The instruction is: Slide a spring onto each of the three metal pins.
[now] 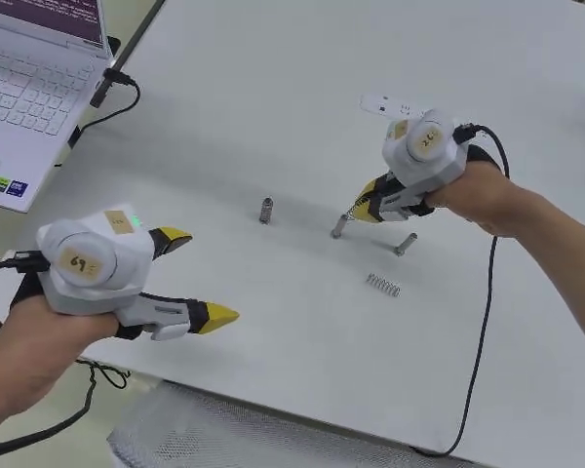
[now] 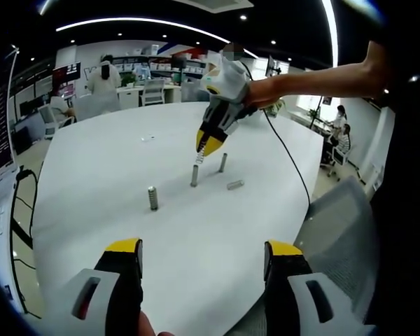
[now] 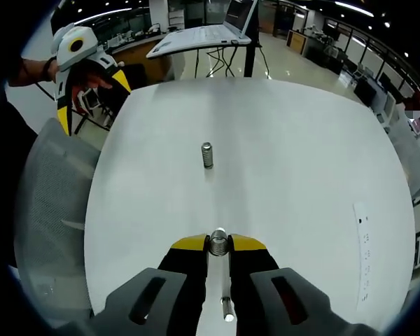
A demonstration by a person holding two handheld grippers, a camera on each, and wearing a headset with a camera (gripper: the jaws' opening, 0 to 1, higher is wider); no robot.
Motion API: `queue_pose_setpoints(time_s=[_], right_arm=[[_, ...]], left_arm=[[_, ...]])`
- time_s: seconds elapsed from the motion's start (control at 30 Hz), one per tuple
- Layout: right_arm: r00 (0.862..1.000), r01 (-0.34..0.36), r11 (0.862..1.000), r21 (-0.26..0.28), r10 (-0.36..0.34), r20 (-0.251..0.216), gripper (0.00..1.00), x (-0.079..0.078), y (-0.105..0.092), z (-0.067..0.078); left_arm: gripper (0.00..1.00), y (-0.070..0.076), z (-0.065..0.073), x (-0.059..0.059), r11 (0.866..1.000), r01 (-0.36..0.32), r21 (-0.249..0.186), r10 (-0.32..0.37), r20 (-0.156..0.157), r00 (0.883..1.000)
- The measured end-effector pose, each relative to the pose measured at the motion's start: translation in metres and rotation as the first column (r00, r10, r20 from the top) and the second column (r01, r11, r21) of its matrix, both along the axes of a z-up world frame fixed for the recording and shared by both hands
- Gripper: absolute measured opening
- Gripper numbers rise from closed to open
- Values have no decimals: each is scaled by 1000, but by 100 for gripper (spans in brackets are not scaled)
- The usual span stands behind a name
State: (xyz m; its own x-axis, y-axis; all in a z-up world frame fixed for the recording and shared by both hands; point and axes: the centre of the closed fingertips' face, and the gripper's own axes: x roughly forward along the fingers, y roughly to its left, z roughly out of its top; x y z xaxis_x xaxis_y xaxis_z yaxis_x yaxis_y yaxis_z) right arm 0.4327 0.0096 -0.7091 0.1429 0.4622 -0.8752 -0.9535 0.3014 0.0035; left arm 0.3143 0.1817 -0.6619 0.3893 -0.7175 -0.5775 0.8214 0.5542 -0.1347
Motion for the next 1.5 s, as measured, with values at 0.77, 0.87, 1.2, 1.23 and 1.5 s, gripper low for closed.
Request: queue_pose_setpoints(time_s=[0.77,0.87,1.2,1.23,1.5], right_arm=[[999,-39,999,-26,38,-18,9,0,10,-12],[999,-45,998,-34,44,-21,9,0,10,-14],[998,-64,997,-53,62,-30,9,1,10,-22],[997,-66,996,-55,64,-31,9,1,11,-23],[996,-80,995,-68,77,-47,9,3,12,-33]], left_arm=[[67,7,-5,0,1000,-22,2,22,-19,1000],[67,7,-6,0,1000,-23,4,23,-21,1000],[67,7,-6,1,1000,-29,2,29,-25,999],[67,7,-6,2,1000,-30,0,30,-26,999],[67,11,-8,2,999,-38,3,39,-31,999]])
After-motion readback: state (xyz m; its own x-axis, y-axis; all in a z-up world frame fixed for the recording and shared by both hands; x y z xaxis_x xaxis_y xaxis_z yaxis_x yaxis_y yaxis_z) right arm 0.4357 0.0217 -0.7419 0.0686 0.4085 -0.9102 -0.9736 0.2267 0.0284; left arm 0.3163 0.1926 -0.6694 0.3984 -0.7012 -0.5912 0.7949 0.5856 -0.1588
